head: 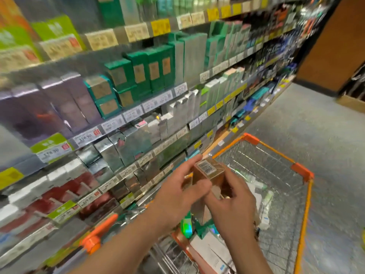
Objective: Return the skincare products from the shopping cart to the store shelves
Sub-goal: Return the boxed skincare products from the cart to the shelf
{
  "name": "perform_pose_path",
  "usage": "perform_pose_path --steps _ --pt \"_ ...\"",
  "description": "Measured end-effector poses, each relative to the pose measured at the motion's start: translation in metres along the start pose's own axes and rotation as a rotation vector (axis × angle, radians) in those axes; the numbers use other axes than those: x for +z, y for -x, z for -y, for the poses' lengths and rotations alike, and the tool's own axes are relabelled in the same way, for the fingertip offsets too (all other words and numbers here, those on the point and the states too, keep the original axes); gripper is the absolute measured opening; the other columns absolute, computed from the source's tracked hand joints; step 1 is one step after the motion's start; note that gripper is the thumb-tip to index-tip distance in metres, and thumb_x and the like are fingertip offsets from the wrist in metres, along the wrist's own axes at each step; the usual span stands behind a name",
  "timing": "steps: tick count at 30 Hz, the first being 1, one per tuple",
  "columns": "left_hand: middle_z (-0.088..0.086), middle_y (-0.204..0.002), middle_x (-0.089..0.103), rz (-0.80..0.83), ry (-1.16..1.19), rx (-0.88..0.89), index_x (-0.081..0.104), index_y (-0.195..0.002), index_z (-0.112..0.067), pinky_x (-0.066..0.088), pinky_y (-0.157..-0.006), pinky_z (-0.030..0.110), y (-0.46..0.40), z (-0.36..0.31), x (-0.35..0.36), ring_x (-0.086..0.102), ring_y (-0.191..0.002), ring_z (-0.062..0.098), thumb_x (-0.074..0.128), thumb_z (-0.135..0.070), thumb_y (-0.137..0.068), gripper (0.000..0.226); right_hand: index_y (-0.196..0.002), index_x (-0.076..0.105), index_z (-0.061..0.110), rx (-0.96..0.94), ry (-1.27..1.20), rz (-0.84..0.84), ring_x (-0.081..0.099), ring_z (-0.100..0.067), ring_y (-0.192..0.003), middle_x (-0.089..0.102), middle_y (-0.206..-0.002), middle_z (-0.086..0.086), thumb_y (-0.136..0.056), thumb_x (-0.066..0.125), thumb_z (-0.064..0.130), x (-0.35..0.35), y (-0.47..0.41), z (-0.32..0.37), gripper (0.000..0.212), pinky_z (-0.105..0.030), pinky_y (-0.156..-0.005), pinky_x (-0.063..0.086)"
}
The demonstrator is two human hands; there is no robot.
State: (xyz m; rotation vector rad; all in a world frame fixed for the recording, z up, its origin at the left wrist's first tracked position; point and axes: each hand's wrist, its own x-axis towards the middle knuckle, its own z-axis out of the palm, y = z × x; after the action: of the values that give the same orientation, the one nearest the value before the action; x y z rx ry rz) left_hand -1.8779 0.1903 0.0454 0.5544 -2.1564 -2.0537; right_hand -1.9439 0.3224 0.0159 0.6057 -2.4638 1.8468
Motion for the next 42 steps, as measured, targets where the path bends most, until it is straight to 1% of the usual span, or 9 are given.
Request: perform_pose_path --steps 5,12,16,19,24,28,34,38,42 --pt "-0.010 -0.119 0.074 -0.124 0.078 0.116 0.062 -0.130 -0.040 0.055 -0.101 0.036 0.010 -0.016 -0.025 0.069 -0.113 0.012 0.078 -0.047 -0.069 0.063 -0.118 0.072 0.044 -0.110 -0.055 0.045 0.065 0.002 -0.096 0.068 -0.104 0.021 -0.067 0.077 0.056 0.023 -0.007 0.037 0.052 -0.009 -0.075 0.048" --pt "-0.003 -0.115 0.075 -0.261 0.129 0.190 0.067 -0.125 -0.036 0.058 -0.089 0.031 0.031 -0.038 -0.080 0.072 -0.107 0.016 0.088 -0.026 -0.069 0.061 -0.109 0.061 0.067 -0.200 -0.088 0.180 0.060 0.009 -0.099 0.062 -0.105 0.023 -0.071 0.092 0.044 0.068 -0.007 0.088 0.055 -0.002 -0.075 0.043" --pt "0.003 -0.110 0.077 -0.386 0.173 0.205 0.072 -0.117 -0.038 0.059 -0.095 0.046 0.044 -0.047 -0.118 0.072 -0.104 0.025 0.089 -0.023 -0.066 0.056 -0.121 0.066 0.055 -0.226 -0.113 0.281 0.061 0.007 -0.097 0.063 -0.105 0.014 -0.074 0.086 0.008 0.101 -0.003 0.113 0.069 -0.001 -0.071 0.045" --pt "0.004 -0.104 0.079 -0.433 0.197 0.221 0.073 -0.116 -0.029 0.060 -0.091 0.040 0.058 -0.054 -0.149 0.074 -0.099 0.023 0.090 -0.004 -0.073 0.053 -0.122 0.066 0.052 -0.224 -0.154 0.360 0.064 0.003 -0.096 0.061 -0.109 0.014 -0.076 0.078 0.000 0.128 0.002 0.135 0.071 -0.003 -0.068 0.047" --pt "0.001 -0.100 0.080 -0.526 0.192 0.248 0.071 -0.117 -0.024 0.057 -0.077 0.024 0.091 -0.066 -0.206 0.075 -0.092 0.015 0.087 0.004 -0.073 0.054 -0.117 0.059 0.067 -0.302 -0.181 0.424 0.065 0.000 -0.103 0.059 -0.115 0.025 -0.065 0.079 0.029 0.182 0.017 0.167 0.067 -0.009 -0.079 0.050" --pt "0.000 -0.100 0.080 -0.598 0.197 0.268 0.072 -0.117 -0.025 0.058 -0.078 0.025 0.124 -0.072 -0.252 0.075 -0.092 0.014 0.088 0.004 -0.072 0.055 -0.124 0.066 0.041 -0.237 -0.246 0.548 0.070 -0.008 -0.099 0.070 -0.116 0.009 -0.060 0.075 0.042 0.228 0.038 0.192 0.065 -0.026 -0.085 0.056" --pt "-0.002 -0.101 0.080 -0.666 0.210 0.302 0.073 -0.115 -0.026 0.060 -0.080 0.028 0.172 -0.079 -0.318 0.075 -0.095 0.016 0.092 -0.009 -0.069 0.053 -0.112 0.070 0.025 -0.018 -0.322 0.782 0.075 -0.012 -0.092 0.080 -0.098 0.005 -0.054 0.079 0.041 0.290 0.072 0.222 0.060 -0.020 -0.075 0.055" --pt "-0.002 -0.104 0.079 -0.702 0.218 0.341 0.072 -0.118 -0.027 0.061 -0.088 0.034 0.201 -0.087 -0.355 0.074 -0.099 0.016 0.093 -0.012 -0.070 0.055 -0.111 0.070 0.027 0.091 -0.274 0.802 0.072 -0.004 -0.082 0.079 -0.093 0.006 -0.052 0.072 0.073 0.324 0.095 0.232 0.075 -0.024 -0.075 0.053" --pt "-0.001 -0.104 0.079 -0.724 0.232 0.387 0.073 -0.119 -0.027 0.060 -0.081 0.027 0.223 -0.088 -0.388 0.074 -0.099 0.016 0.091 -0.009 -0.073 0.053 -0.117 0.072 0.028 0.281 -0.360 0.773 0.075 -0.031 -0.102 0.079 -0.112 -0.001 -0.051 0.070 0.095 0.358 0.125 0.246 0.094 -0.057 -0.097 0.053"
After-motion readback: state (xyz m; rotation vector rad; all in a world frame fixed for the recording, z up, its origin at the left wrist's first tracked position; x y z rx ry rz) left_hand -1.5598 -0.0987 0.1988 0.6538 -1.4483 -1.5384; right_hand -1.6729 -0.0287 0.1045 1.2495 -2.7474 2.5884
